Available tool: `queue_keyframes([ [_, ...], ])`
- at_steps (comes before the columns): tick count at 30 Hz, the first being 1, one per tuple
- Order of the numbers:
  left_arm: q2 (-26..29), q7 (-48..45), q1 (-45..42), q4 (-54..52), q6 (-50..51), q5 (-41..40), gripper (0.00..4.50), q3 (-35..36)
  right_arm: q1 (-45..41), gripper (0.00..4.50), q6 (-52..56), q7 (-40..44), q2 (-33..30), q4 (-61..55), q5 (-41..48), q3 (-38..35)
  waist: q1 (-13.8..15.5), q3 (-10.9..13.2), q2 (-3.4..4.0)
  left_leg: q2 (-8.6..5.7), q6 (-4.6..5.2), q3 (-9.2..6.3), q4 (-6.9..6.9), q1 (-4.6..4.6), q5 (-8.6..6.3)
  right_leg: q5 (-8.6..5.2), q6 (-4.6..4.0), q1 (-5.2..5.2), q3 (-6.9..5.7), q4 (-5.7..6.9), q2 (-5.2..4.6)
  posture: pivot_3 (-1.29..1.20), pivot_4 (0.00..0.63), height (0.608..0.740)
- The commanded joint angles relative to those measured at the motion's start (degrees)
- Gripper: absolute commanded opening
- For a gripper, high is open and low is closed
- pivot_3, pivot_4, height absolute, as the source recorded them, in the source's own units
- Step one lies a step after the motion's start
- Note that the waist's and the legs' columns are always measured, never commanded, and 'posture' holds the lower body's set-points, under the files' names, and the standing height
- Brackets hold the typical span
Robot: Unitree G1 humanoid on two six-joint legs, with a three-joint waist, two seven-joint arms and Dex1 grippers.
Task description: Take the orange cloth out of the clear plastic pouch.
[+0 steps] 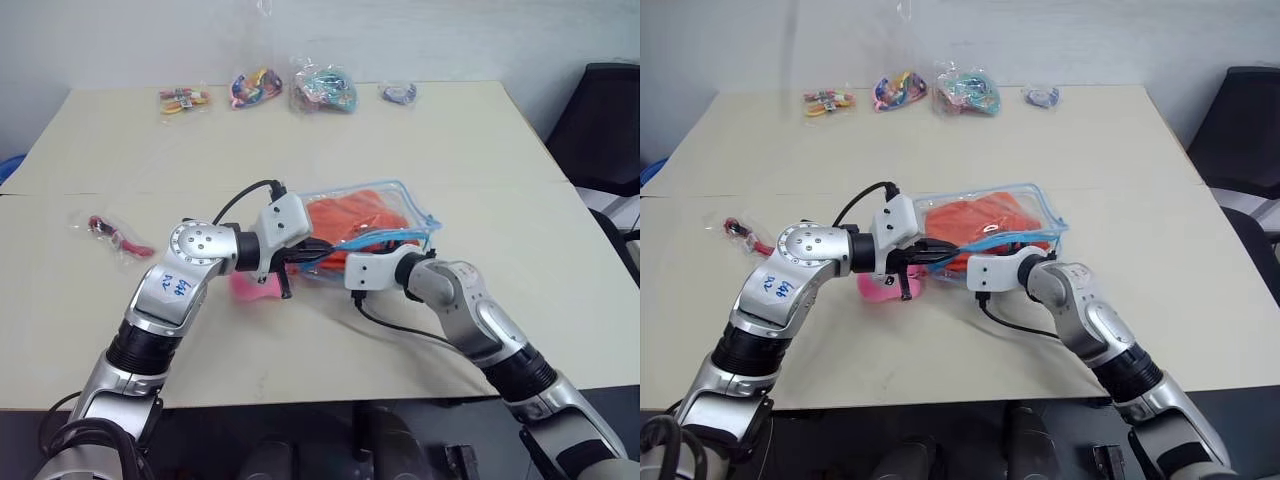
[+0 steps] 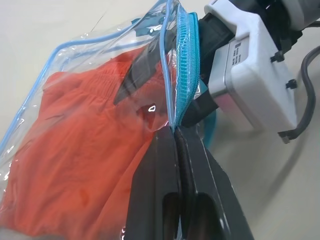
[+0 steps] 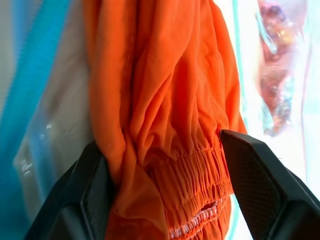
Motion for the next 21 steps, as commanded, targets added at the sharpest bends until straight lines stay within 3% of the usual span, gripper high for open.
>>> queue_keyframes([
  [1, 0.51, 0.30, -0.15, -2.55, -0.10, -0.39, 0.00, 0.78, 0.24, 3.28, -0.42, -1.22, 0.69, 5.18, -1.68, 1.10, -0.02, 0.00, 0.00, 0.00, -0.01, -0.02, 0.00, 0.01, 0.00, 0.00, 0.00, 0.00, 0.01, 0.00, 0.00, 0.00, 0.150, 0.740],
  [4, 0.45, 0.60, -0.31, -2.43, 0.00, -0.36, 0.00, 0.86, 0.57, 2.74, -1.28, -0.83, 1.17, 5.97, -0.91, 1.29, -0.06, 0.00, 0.00, 0.01, -0.02, -0.07, 0.00, 0.07, 0.01, 0.00, 0.00, 0.04, 0.03, 0.02, 0.00, 0.00, 0.150, 0.740],
  [12, 0.54, 0.93, -0.18, -1.97, -0.07, -0.42, 0.00, 1.08, 1.86, 0.03, -2.09, 0.15, 0.45, 4.45, -0.36, 0.25, 0.00, 0.00, 0.00, 0.00, -0.02, -0.09, 0.00, 0.08, 0.01, 0.00, 0.00, 0.04, 0.04, 0.03, -0.01, 0.00, 0.150, 0.740],
  [17, 0.10, 1.20, -0.33, -1.40, -0.19, -0.26, 0.00, 0.75, 2.45, 0.03, -1.64, 0.39, 0.30, 2.46, 0.55, -1.16, 0.05, 0.00, 0.00, 0.00, -0.02, -0.11, 0.00, 0.08, 0.01, 0.00, 0.00, 0.03, 0.03, 0.02, -0.01, 0.00, 0.150, 0.740],
  [21, 0.18, 1.74, -0.24, -0.04, -2.10, 1.81, 0.00, -0.62, 4.22, 0.03, 2.80, 5.62, 0.59, -6.45, 5.52, -4.91, 0.11, 0.00, 0.00, 0.00, -0.02, -0.13, 0.00, -0.02, 0.01, 0.00, 0.00, -0.01, -0.02, -0.03, -0.01, 0.00, 0.150, 0.740],
])
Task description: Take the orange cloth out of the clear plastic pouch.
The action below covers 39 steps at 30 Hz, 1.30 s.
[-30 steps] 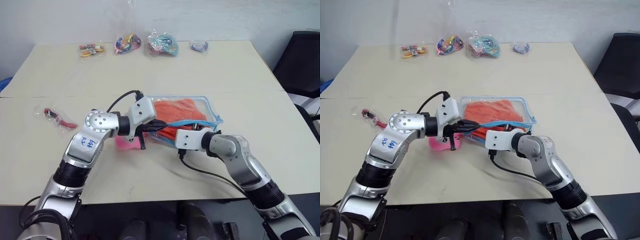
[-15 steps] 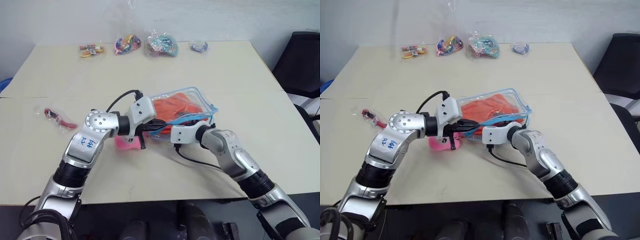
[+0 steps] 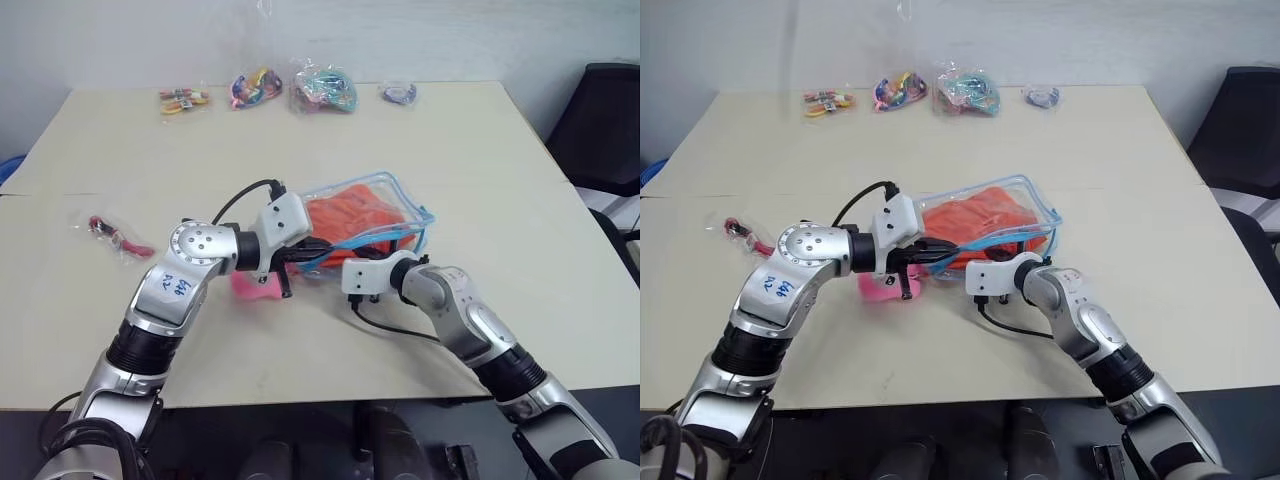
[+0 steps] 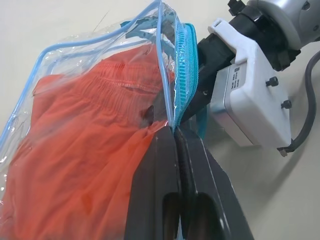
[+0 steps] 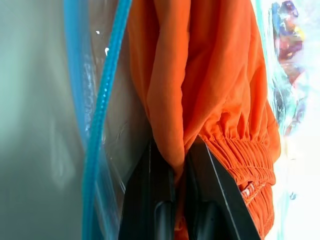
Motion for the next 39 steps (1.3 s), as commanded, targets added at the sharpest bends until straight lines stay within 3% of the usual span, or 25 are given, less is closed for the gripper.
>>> queue_keyframes([
  [1, 0.37, 0.96, -0.17, 0.06, -2.33, 2.04, 0.00, -0.63, 2.11, 0.03, 4.94, 6.41, -0.77, -9.51, 5.27, -4.19, -0.02, 0.00, 0.00, 0.00, 0.00, 0.00, 0.00, -0.01, 0.00, 0.00, 0.00, -0.01, 0.00, -0.01, 0.00, 0.00, 0.150, 0.740],
  [8, -1.23, 2.73, -1.71, 3.96, -3.17, 3.76, 0.00, -1.04, 7.46, 0.03, 10.95, 21.13, -7.80, -27.30, 17.34, -9.45, 0.21, 0.02, 0.03, 0.00, 0.00, 0.00, -0.02, -0.08, 0.00, 0.00, 0.01, -0.03, -0.07, -0.08, 0.02, 0.00, 0.150, 0.740],
  [13, -2.63, 3.11, -3.41, 6.47, -3.85, 4.35, 0.00, -1.33, 9.90, 0.03, 12.77, 24.44, -11.20, -31.25, 22.18, -11.06, 0.22, 0.02, 0.03, -0.02, 0.01, 0.08, -0.02, -0.09, 0.00, 0.01, 0.02, 0.00, -0.07, -0.10, 0.02, 0.00, 0.150, 0.740],
  [20, -5.60, 2.53, -5.70, 7.24, -3.97, 2.31, 0.00, -0.15, 10.82, 0.03, 12.40, 23.01, -12.16, -29.56, 23.01, -9.43, 0.31, 0.02, 0.02, -0.03, 0.01, 0.13, -0.02, -0.09, 0.00, 0.01, 0.02, 0.00, -0.08, -0.09, 0.02, 0.00, 0.150, 0.740],
  [29, -7.55, 1.25, -6.32, 5.45, -2.06, -0.39, 0.00, 0.27, 8.33, 0.03, 3.35, 20.53, -14.26, -22.52, 15.87, -2.84, 0.23, 0.02, 0.02, -0.03, 0.01, 0.15, -0.02, -0.08, 0.00, 0.01, 0.02, 0.00, -0.08, -0.10, 0.02, 0.00, 0.150, 0.740],
  [39, -7.80, 3.64, -7.01, 10.67, -5.98, 4.84, 0.00, -1.76, 12.64, 0.03, -0.66, 22.51, -18.75, -30.64, 18.87, -7.88, 0.68, 0.02, 0.02, -0.03, 0.01, 0.19, -0.01, -0.09, 0.00, 0.01, 0.02, 0.01, -0.09, -0.11, 0.02, 0.00, 0.150, 0.740],
])
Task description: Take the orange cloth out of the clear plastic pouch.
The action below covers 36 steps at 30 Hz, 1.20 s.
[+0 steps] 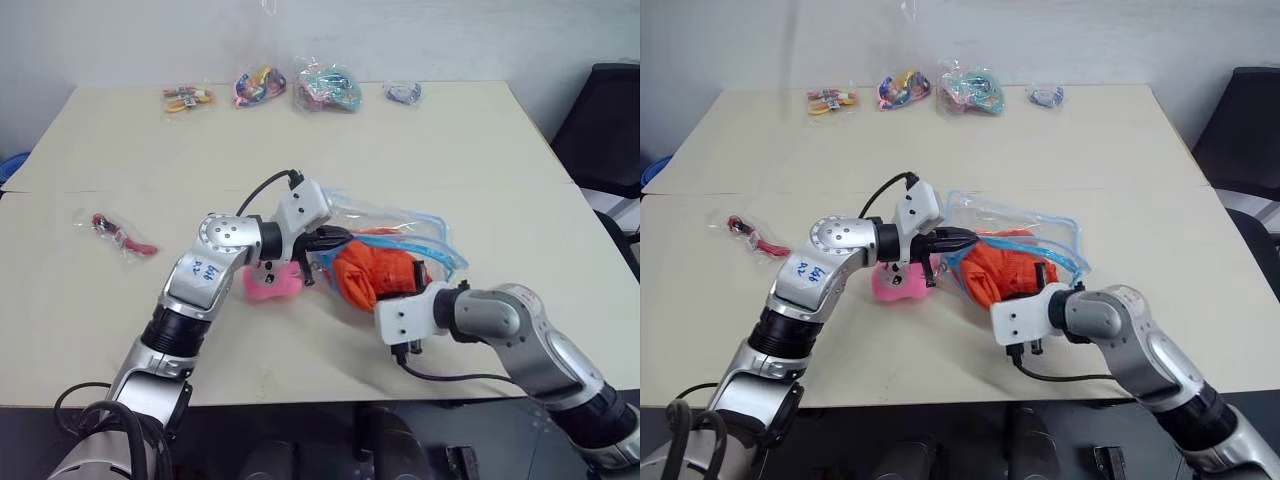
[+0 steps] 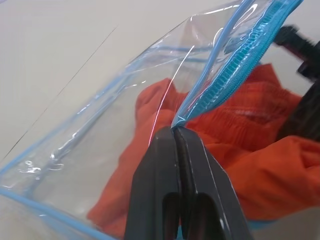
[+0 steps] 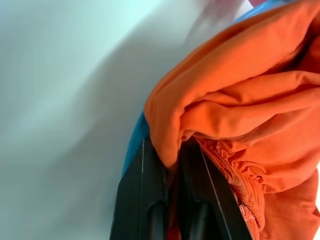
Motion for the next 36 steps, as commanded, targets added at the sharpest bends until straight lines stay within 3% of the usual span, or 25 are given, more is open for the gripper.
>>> queue_keyframes([
  [1, -0.33, 1.71, -2.01, 0.98, -2.64, 2.11, 0.00, -0.23, 0.90, 0.03, -0.84, 1.33, -1.24, -6.19, 3.65, -3.62, 0.17, 0.00, 0.00, 0.00, 0.00, 0.00, 0.00, 0.00, 0.00, 0.00, 0.00, 0.00, 0.00, 0.00, 0.00, 0.00, 0.150, 0.740],
  [10, -1.31, 5.74, -3.25, 7.38, -5.88, 7.04, 0.00, -1.09, 1.29, 0.03, 7.16, 8.53, -4.68, -17.19, 24.85, -17.80, 0.88, 0.00, -0.01, 0.00, 0.00, 0.00, 0.02, 0.01, 0.00, 0.01, 0.01, 0.03, -0.02, -0.01, 0.01, 0.00, 0.150, 0.740],
  [15, -0.30, 5.12, -2.31, 7.60, -8.47, 8.73, 0.00, -1.21, -1.60, 0.03, 14.02, 9.76, -7.88, -16.03, 36.37, -28.32, 0.94, 0.01, -0.01, 0.00, 0.01, 0.00, 0.04, -0.01, 0.00, 0.04, 0.05, 0.06, -0.02, -0.05, 0.00, 0.00, 0.150, 0.740],
  [22, 4.77, 3.12, 1.32, 6.71, -10.64, 9.81, 0.00, -0.06, -11.14, 0.03, 15.82, 11.36, -16.33, 4.81, 42.74, -40.54, 0.87, 0.01, -0.01, 0.03, 0.01, 0.02, -0.01, 0.02, 0.00, 0.05, 0.03, 0.05, 0.00, -0.06, -0.01, 0.00, 0.150, 0.740],
  [25, 6.31, 2.06, 2.89, 6.07, -10.43, 9.32, 0.00, 0.54, -13.73, 0.03, 7.69, 8.51, -19.24, 18.72, 36.39, -39.54, 0.85, 0.00, -0.01, 0.03, 0.03, 0.24, -0.02, 0.02, 0.00, 0.05, 0.04, 0.05, 0.01, -0.06, -0.02, 0.00, 0.150, 0.740],
  [28, 7.07, 0.68, 3.77, 4.89, -9.29, 7.75, 0.65, 1.70, -15.09, 0.00, -3.77, 4.65, -21.92, 29.82, 28.19, -36.32, 0.94, 0.00, -0.01, 0.00, 0.06, 0.30, -0.03, 0.02, 0.02, 0.06, 0.05, 0.05, 0.03, -0.06, -0.07, 0.00, 0.150, 0.740],
  [32, 8.49, -2.33, 4.45, 1.61, -8.82, 5.85, 1.89, 2.28, -12.33, 0.00, -20.75, -2.14, -23.30, 37.60, 17.96, -33.27, 0.72, 0.01, 0.00, 0.02, 0.07, 0.40, -0.11, 0.03, 0.03, 0.06, 0.06, 0.00, 0.06, -0.06, -0.06, 0.00, 0.150, 0.740],
  [35, 9.48, -7.27, 5.18, -2.98, -4.48, -0.51, 2.84, 4.82, -6.23, 0.00, -34.32, -11.96, -22.63, 40.18, 8.95, -32.44, 0.68, 0.01, 0.00, 0.04, 0.06, 0.46, -0.12, 0.04, 0.03, 0.06, 0.06, -0.01, 0.09, -0.05, -0.06, 0.00, 0.150, 0.740],
  [36, 10.24, -9.38, 5.35, -4.85, -2.18, -3.55, 2.84, 6.10, -2.98, 0.00, -36.71, -14.90, -21.19, 40.21, 7.30, -32.66, 0.73, 0.01, 0.00, 0.05, 0.06, 0.46, -0.12, 0.04, 0.03, 0.06, 0.06, -0.01, 0.08, -0.05, -0.06, 0.00, 0.150, 0.740],
])
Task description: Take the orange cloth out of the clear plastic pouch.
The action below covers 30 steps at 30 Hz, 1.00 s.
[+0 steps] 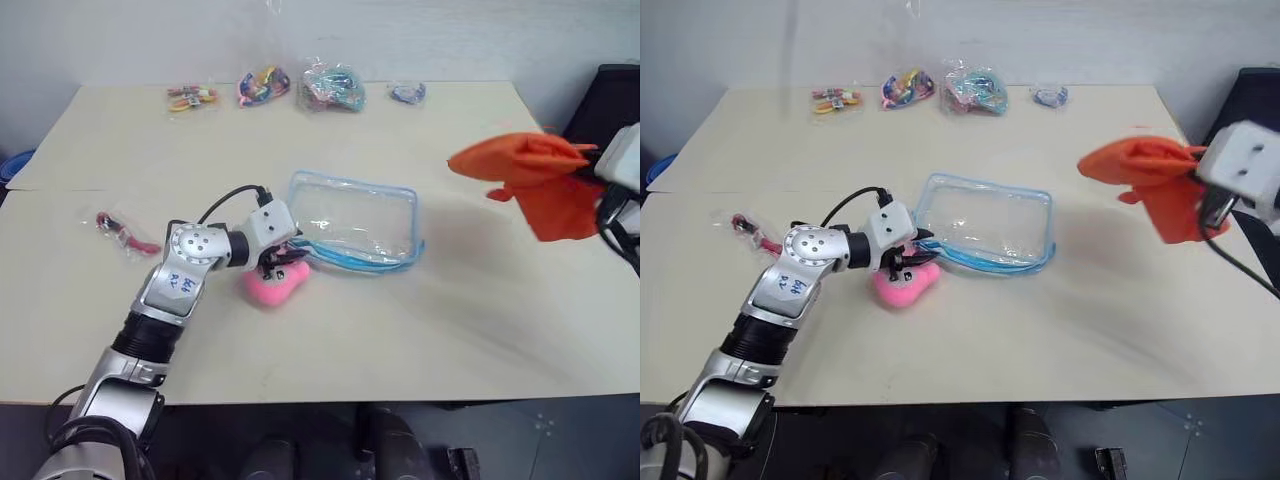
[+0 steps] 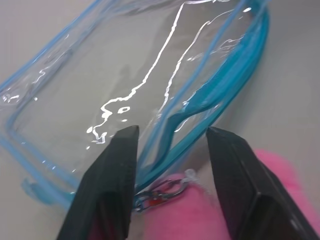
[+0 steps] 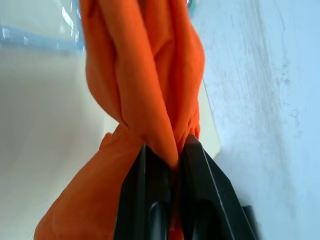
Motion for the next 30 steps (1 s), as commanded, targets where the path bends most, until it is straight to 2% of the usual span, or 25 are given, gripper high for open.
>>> queue_keyframes([
  [1, 2.70, -6.80, 0.15, -7.72, 6.69, -10.10, 2.84, 5.38, 7.21, 0.00, -10.89, -9.85, 1.86, 0.02, -6.03, -1.05, 0.05, 0.00, 0.00, 0.01, 0.00, -0.01, 0.00, -0.01, 0.00, 0.00, 0.00, -0.01, 0.00, 0.00, 0.00, 0.00, 0.150, 0.740],
  [5, 7.57, -15.06, -1.81, -13.71, 19.52, -25.48, 2.84, 11.69, 16.93, 0.00, -15.11, -14.76, 4.99, -1.20, -8.51, -0.65, 0.00, 0.05, 0.10, 0.06, -0.01, -0.01, 0.05, 0.00, 0.00, 0.00, 0.00, 0.00, 0.04, 0.04, -0.04, 0.00, 0.150, 0.740],
  [8, 11.55, -20.08, -4.37, -15.07, 25.19, -33.51, 2.84, 14.40, 20.75, 0.00, -17.11, -16.02, 5.79, -1.40, -7.74, -0.78, -0.23, 0.06, 0.12, 0.08, -0.01, -0.01, 0.08, 0.01, 0.00, 0.00, 0.00, 0.02, 0.06, 0.08, -0.06, 0.00, 0.150, 0.740],
  [12, 13.96, -22.89, -7.55, -13.63, 26.73, -36.85, 2.84, 14.52, 23.97, 0.00, -18.64, -15.89, 5.54, -1.03, -5.69, -1.55, -0.49, 0.06, 0.12, 0.09, -0.03, -0.05, 0.06, 0.11, 0.01, 0.00, 0.00, 0.21, 0.07, 0.04, -0.02, 0.00, 0.150, 0.740],
  [16, 14.86, -25.80, -8.27, -12.10, 22.94, -34.70, 2.84, 11.58, 27.27, 0.00, -16.16, -14.57, 5.93, -3.01, -2.00, -2.81, -0.76, 0.06, 0.12, 0.04, -0.05, -0.04, 0.03, 0.21, 0.01, -0.01, -0.02, 0.20, 0.08, 0.02, 0.02, 0.00, 0.150, 0.740],
  [17, 14.61, -26.08, -8.19, -11.99, 21.93, -34.12, 2.88, 10.78, 28.50, 0.62, -14.49, -13.64, 6.20, -4.45, -0.21, -3.26, -0.95, 0.06, 0.12, 0.03, -0.06, -0.04, 0.03, 0.21, 0.01, -0.01, -0.02, 0.20, 0.08, 0.02, 0.03, 0.00, 0.150, 0.740],
  [19, 14.09, -26.50, -8.05, -11.63, 20.10, -33.11, 2.88, 9.46, 30.30, 1.07, -11.62, -12.72, 6.78, -6.79, 1.88, -4.10, -1.03, 0.06, 0.12, 0.03, -0.06, -0.04, 0.03, 0.20, 0.01, -0.01, -0.03, 0.19, 0.08, 0.02, 0.03, 0.00, 0.150, 0.740],
  [26, 12.11, -27.46, -9.50, -7.49, 15.26, -30.33, 2.88, 6.76, 42.46, 3.57, 0.92, -9.68, 11.44, -20.89, 9.74, -10.43, -0.91, 0.05, 0.12, 0.00, -0.07, -0.02, 0.03, -0.02, 0.01, -0.01, -0.03, 0.20, 0.12, 0.01, 0.06, 0.00, 0.150, 0.740],
  [27, 11.83, -27.66, -9.79, -6.81, 14.63, -29.93, 2.88, 6.49, 44.28, 3.71, 3.77, -9.05, 12.23, -23.27, 11.67, -11.75, -0.94, 0.06, 0.12, 0.00, -0.07, 0.00, 0.03, -0.01, 0.00, -0.01, -0.02, 0.21, 0.13, 0.01, 0.06, 0.00, 0.150, 0.740],
  [30, 11.32, -29.10, -10.42, -4.49, 12.28, -28.57, 2.88, 5.43, 51.49, 3.71, 16.19, -6.19, 15.36, -32.65, 21.90, -19.77, -0.03, 0.05, 0.14, 0.02, -0.07, -0.01, 0.00, -0.07, 0.01, -0.02, -0.03, 0.20, 0.11, 0.02, 0.11, 0.00, 0.150, 0.740],
])
